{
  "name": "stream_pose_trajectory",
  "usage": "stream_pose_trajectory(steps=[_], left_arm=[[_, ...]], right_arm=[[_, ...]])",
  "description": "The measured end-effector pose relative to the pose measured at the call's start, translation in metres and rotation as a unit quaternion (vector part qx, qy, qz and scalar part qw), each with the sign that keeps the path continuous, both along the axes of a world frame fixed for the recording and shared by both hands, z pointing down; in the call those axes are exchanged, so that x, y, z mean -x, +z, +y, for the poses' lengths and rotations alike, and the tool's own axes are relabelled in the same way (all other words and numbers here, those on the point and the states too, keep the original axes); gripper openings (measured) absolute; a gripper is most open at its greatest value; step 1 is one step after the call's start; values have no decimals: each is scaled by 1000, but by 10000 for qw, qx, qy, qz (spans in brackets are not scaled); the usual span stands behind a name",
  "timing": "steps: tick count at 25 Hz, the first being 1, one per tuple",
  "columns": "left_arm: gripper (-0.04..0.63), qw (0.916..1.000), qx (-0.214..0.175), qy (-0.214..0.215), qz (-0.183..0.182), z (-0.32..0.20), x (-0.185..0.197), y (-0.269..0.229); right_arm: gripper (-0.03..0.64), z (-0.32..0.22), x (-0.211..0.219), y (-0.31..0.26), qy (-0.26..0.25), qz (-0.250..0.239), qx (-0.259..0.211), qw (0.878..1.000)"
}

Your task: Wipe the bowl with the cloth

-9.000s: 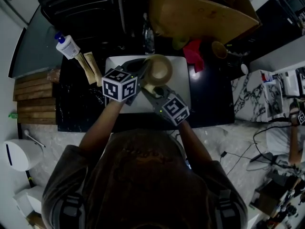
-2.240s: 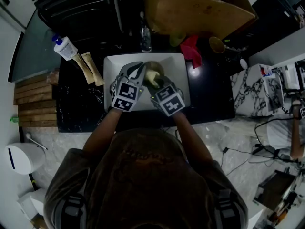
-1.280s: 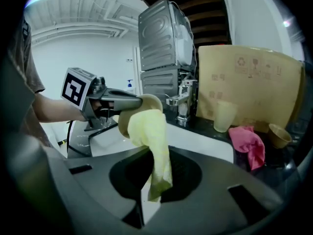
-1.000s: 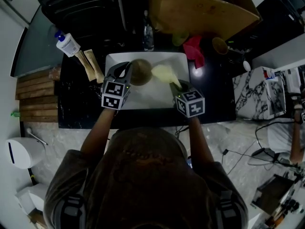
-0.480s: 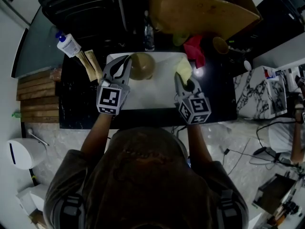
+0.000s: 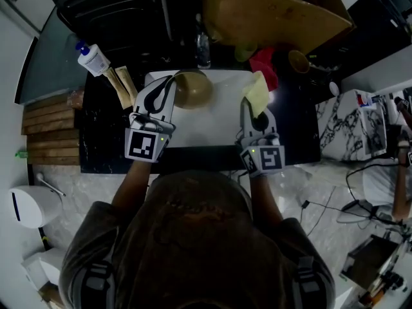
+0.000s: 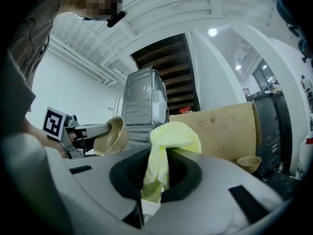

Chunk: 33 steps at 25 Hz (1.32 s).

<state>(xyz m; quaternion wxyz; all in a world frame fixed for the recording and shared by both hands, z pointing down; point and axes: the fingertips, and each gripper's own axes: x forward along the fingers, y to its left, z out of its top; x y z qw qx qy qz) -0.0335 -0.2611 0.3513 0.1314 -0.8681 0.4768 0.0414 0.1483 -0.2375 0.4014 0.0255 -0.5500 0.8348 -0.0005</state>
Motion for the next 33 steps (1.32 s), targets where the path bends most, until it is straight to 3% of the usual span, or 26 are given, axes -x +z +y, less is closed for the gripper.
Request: stream_pose_trajectory(steps=[33], left_arm=[[25,9985,457,-75,305,8,11,23]], right_arm=[[20,-1,19,1,-86,24,122,9999]])
